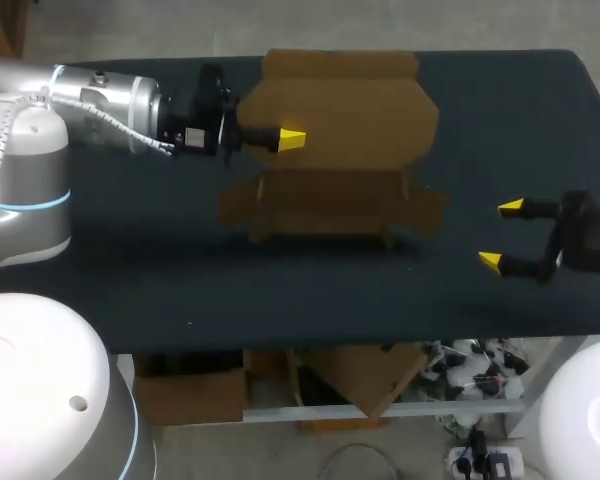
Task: Assemble the packaging by folding the flat box into shape, placing the metal phone stand inside, and closing the box properly
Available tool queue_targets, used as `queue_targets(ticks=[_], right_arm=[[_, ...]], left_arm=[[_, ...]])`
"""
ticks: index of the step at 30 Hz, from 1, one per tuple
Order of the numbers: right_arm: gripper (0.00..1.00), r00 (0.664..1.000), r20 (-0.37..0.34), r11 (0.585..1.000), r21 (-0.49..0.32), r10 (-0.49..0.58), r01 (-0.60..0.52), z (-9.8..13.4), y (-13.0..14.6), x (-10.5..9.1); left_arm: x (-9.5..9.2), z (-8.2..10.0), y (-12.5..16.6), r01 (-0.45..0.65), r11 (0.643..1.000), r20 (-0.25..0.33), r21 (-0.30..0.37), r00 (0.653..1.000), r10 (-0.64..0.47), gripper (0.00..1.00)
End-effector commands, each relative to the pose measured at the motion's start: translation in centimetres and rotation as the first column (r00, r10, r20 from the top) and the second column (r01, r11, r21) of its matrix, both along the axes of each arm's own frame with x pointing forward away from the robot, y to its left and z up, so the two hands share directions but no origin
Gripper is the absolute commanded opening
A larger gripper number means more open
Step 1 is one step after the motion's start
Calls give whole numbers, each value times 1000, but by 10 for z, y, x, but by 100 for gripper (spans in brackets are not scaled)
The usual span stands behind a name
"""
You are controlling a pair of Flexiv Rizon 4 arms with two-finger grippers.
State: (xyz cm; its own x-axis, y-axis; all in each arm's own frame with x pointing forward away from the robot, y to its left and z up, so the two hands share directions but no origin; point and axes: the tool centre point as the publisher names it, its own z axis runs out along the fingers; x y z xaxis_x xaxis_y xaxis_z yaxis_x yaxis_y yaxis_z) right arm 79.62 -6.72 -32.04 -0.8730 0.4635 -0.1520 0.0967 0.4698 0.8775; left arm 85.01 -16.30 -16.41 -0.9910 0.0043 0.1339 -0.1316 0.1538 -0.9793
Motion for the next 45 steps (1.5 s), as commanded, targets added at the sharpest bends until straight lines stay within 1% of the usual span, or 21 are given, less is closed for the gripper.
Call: queue_targets(ticks=[1, 7, 11, 15, 19, 26, 40, 45], right_arm=[[100, 1000, 21, 1000, 6, 15, -16, 2, -5, -9], [100, 998, 41, 999, -4, 37, -37, 4, -5, -17], [100, 998, 48, 999, -2, 45, -45, 4, -6, -23], [100, 997, 51, 999, -2, 49, -49, 3, -7, -28], [100, 997, 51, 999, -3, 52, -52, 2, -8, -31], [100, 997, 51, 998, -2, 58, -58, 1, -8, -37], [100, 996, 51, 998, -3, 67, -66, -1, -6, -41], [100, 996, 51, 998, -2, 67, -67, -1, -5, -41]], left_arm=[[-5, 5, 0, -14, 1000, 0, 0, 1000, 14, 0], [-8, 12, 0, -22, 1000, -4, -8, 1000, 22, 0], [-9, 14, -2, -25, 1000, -33, -10, 999, 24, 0], [-11, 16, -2, -29, 1000, -44, -10, 999, 29, 0], [-13, 15, -3, -34, 999, -59, -10, 998, 34, 0], [-14, 12, -4, -35, 999, -106, -13, 994, 33, 0], [-9, 5, -3, -29, 999, -143, -27, 989, 25, 0], [-8, 6, -3, -28, 999, -152, -27, 988, 23, 0]])
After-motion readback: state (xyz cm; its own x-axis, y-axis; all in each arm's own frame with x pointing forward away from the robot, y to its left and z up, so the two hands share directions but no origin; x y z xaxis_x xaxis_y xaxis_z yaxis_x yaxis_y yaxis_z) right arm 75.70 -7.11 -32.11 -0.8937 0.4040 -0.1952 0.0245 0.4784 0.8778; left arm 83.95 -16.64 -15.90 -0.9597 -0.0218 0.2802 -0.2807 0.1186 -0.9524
